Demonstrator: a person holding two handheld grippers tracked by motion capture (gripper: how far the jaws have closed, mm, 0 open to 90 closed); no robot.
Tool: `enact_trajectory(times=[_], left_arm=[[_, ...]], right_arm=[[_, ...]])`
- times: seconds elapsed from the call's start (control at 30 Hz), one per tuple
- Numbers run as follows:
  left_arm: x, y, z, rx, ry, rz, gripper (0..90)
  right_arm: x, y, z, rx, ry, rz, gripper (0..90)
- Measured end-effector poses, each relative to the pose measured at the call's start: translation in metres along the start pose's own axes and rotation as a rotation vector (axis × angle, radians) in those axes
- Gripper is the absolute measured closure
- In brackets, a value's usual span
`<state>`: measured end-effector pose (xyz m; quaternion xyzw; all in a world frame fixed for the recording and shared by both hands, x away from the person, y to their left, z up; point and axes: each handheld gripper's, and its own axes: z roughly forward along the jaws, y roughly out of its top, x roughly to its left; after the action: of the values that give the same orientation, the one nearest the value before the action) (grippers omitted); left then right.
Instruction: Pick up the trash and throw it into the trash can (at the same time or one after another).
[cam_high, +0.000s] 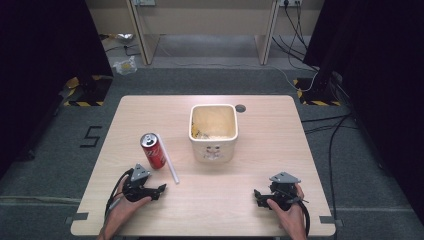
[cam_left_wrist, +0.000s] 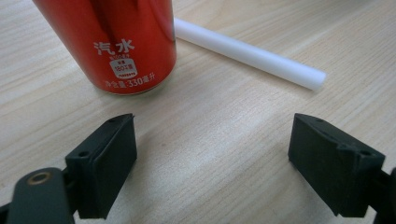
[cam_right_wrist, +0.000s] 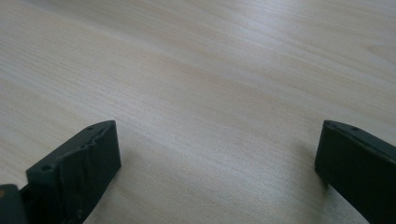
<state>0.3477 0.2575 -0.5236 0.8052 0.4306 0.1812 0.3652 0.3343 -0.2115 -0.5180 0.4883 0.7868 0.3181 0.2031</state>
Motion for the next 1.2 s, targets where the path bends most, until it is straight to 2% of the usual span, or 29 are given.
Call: enact_trajectory(times=[0.47,0.6,0.73,0.83,0.97,1.1,1.2], left_arm=[[0.001,0.0,0.0,-0.003,-0.011,-0.002,14.6],[0.003,0.0,-0.001,-0.011,-0.018,-0.017,15.6],[0.002,-0.001,-0.002,-0.006,-0.006,-0.002,17.1],[0.003,-0.001,-0.003,-0.014,-0.008,-0.016,17.5],[0.008,0.002,-0.011,-0.05,0.019,-0.037,17.6],[0.012,0.006,-0.015,-0.076,0.021,-0.059,17.6],[0.013,0.009,-0.016,-0.086,0.03,-0.057,17.6]], right_arm=[[0.0,0.0,0.0,0.001,-0.006,0.0,0.3],[0.0,0.0,0.0,0.001,-0.006,0.001,0.3],[0.0,0.0,0.0,0.001,-0.006,0.001,0.3],[0.0,0.0,0.0,0.001,-0.006,0.001,0.3],[0.0,0.0,0.0,0.001,-0.006,0.001,0.3],[0.0,0.0,0.0,0.001,-0.006,0.001,0.3],[0.0,0.0,0.0,0.001,-0.006,0.001,0.3]])
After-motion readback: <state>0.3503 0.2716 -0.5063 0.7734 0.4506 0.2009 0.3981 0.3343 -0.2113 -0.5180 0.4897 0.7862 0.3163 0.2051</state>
